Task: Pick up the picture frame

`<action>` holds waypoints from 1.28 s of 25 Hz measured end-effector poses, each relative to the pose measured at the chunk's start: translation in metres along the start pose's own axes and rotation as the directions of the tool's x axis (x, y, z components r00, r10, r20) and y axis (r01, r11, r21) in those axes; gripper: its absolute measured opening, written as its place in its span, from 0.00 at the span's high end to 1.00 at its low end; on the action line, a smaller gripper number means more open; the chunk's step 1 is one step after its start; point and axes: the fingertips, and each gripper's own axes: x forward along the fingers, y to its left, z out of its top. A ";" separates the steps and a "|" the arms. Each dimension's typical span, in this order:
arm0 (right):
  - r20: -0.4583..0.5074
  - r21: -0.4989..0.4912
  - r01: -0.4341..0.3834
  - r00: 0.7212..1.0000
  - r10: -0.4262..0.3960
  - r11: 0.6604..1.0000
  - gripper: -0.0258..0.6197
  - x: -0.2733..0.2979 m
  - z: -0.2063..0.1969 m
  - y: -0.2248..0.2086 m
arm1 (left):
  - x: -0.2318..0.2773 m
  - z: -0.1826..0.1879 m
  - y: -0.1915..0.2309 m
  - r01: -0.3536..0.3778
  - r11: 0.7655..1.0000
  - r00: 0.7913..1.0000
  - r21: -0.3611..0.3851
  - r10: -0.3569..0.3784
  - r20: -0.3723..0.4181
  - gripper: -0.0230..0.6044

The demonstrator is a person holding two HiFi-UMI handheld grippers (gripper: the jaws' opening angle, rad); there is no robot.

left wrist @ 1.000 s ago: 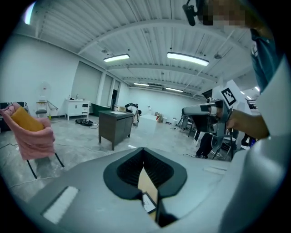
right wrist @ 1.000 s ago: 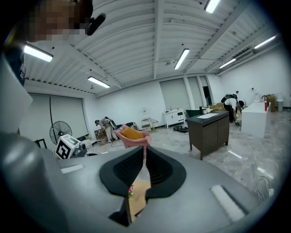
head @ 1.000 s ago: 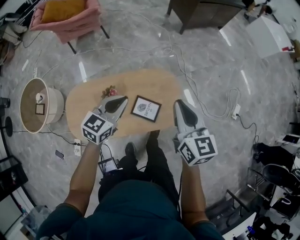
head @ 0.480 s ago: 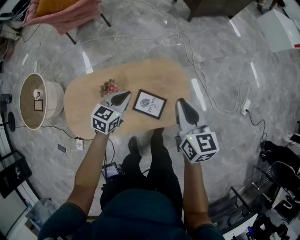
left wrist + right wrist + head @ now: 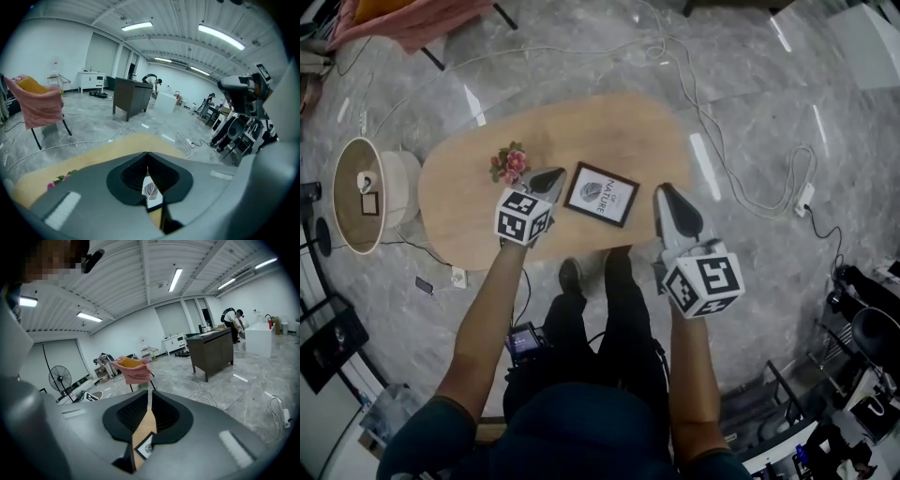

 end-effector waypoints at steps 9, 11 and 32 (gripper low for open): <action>-0.030 0.021 0.010 1.000 -0.009 1.000 0.94 0.013 -0.025 -0.018 | 0.055 -0.065 0.019 -0.025 0.999 0.990 -0.023 0.022 -0.142 0.88; -0.038 0.024 0.012 0.999 -0.011 1.000 0.94 0.015 -0.029 -0.021 | 0.064 -0.078 0.023 -0.033 0.999 0.984 -0.028 0.028 -0.173 0.86; -0.095 0.047 0.027 0.995 -0.022 0.999 0.94 0.033 -0.068 -0.055 | 0.132 -0.182 0.044 -0.135 0.989 0.900 -0.058 0.098 -0.424 0.67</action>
